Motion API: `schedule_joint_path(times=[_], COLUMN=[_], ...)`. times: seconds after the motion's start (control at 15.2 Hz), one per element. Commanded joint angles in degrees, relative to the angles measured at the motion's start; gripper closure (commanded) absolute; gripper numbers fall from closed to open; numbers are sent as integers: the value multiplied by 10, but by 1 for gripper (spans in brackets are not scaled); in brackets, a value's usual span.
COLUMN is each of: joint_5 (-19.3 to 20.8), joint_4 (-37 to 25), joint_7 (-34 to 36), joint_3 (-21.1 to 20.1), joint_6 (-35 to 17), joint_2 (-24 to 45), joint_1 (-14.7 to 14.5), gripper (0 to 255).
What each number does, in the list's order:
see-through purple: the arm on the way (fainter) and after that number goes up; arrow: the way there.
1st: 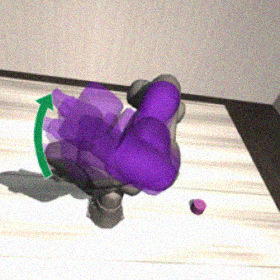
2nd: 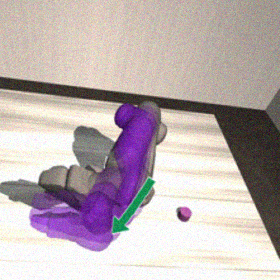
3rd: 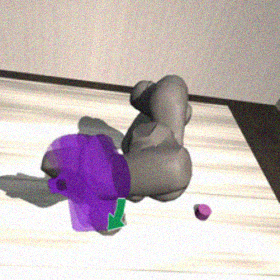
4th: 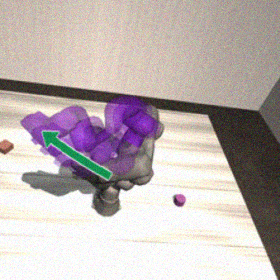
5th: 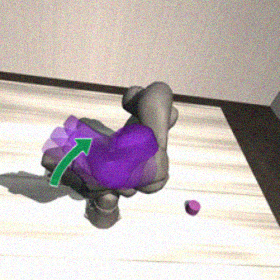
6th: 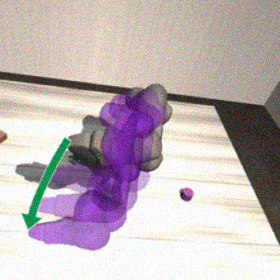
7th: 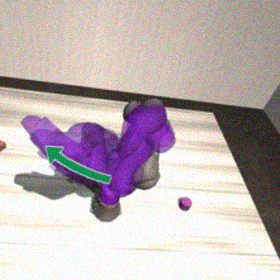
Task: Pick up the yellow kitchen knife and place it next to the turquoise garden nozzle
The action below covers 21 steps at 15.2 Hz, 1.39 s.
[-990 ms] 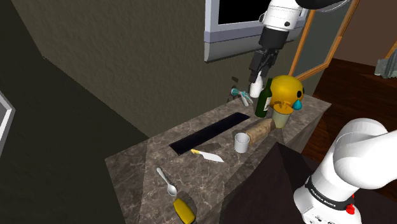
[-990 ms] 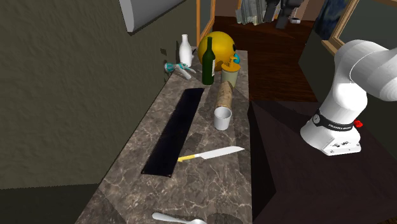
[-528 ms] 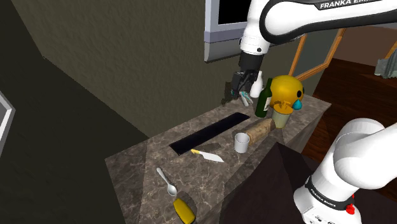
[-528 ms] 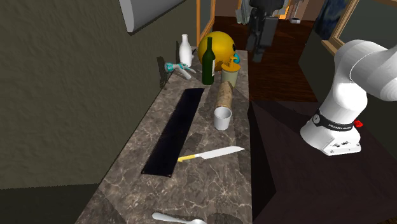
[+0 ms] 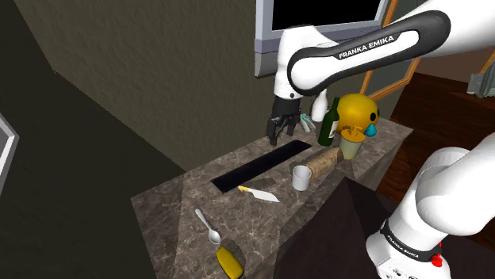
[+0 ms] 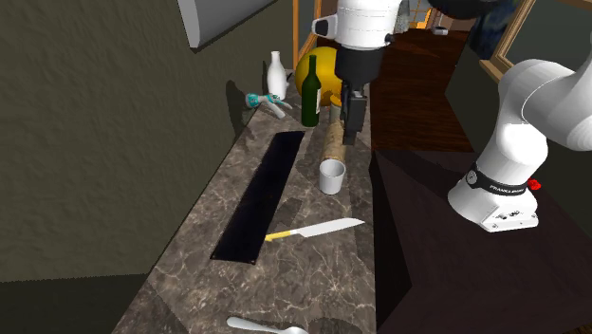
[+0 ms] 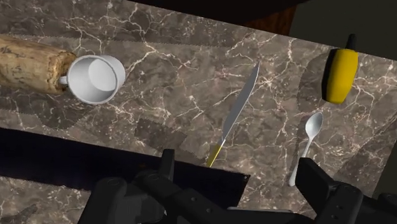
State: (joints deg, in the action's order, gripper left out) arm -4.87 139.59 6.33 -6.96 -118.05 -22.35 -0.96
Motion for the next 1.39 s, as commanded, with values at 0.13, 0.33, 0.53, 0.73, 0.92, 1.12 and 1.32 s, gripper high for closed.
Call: schedule_joint_path(times=[0.13,0.33,0.53,0.73,0.92,1.12,1.32], joint_5=[13,29,50,74,100,123,141], joint_4=[-7,-20,-40,-66,-98,-135,-179], joint_7=[29,54,81,110,138,164,185], joint_3=[-18,-29,-36,-38,-34,-26,-15], joint_6=[-60,-100,-134,-164,-187,-204,-216], joint_2=[82,147,214,283,353,422,491], joint_1=[1,2,2,-2,-10,-21,-34], gripper=[0,0,0,0,0,0,0])
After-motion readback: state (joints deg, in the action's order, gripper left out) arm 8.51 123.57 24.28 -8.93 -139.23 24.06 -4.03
